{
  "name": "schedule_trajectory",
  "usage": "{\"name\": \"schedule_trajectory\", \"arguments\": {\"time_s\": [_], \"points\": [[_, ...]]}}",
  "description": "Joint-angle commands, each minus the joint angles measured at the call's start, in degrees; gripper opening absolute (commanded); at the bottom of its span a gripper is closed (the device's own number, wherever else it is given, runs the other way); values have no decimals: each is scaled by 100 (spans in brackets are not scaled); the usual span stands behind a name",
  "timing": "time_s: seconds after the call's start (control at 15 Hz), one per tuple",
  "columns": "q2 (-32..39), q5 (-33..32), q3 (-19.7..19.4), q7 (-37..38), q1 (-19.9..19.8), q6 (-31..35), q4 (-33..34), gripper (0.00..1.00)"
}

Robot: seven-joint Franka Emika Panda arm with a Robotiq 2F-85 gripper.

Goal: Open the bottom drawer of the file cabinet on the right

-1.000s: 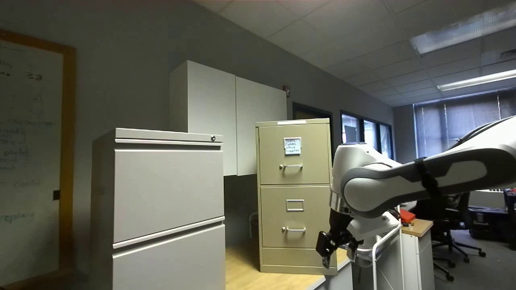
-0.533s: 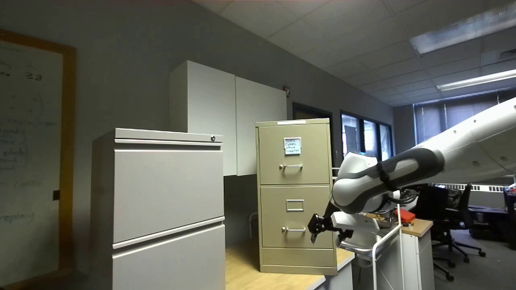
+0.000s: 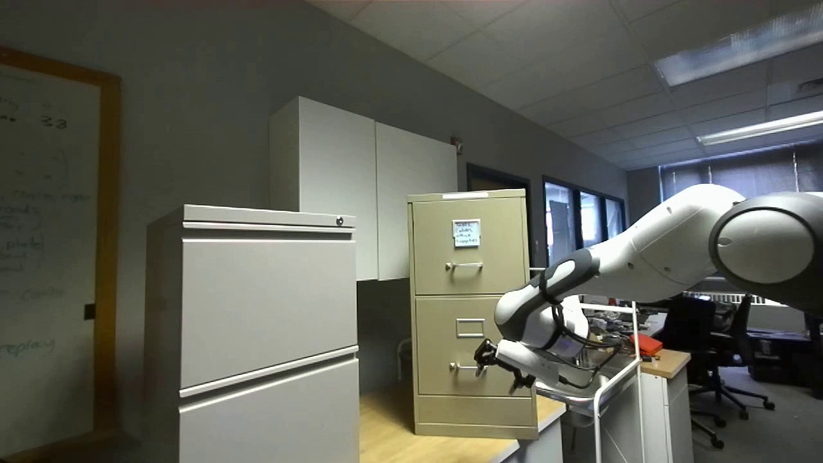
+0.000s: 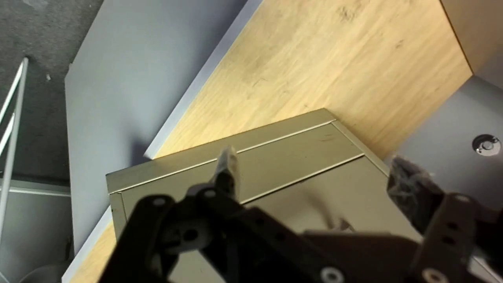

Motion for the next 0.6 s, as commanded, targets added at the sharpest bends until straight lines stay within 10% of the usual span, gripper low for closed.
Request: {"name": "schedule_trajectory", "arguments": {"time_s": [0.0, 0.53], "points": [[103, 98, -17, -48, -27, -97, 174, 100], [308, 158, 82, 732, 12, 240, -276, 100]]}}
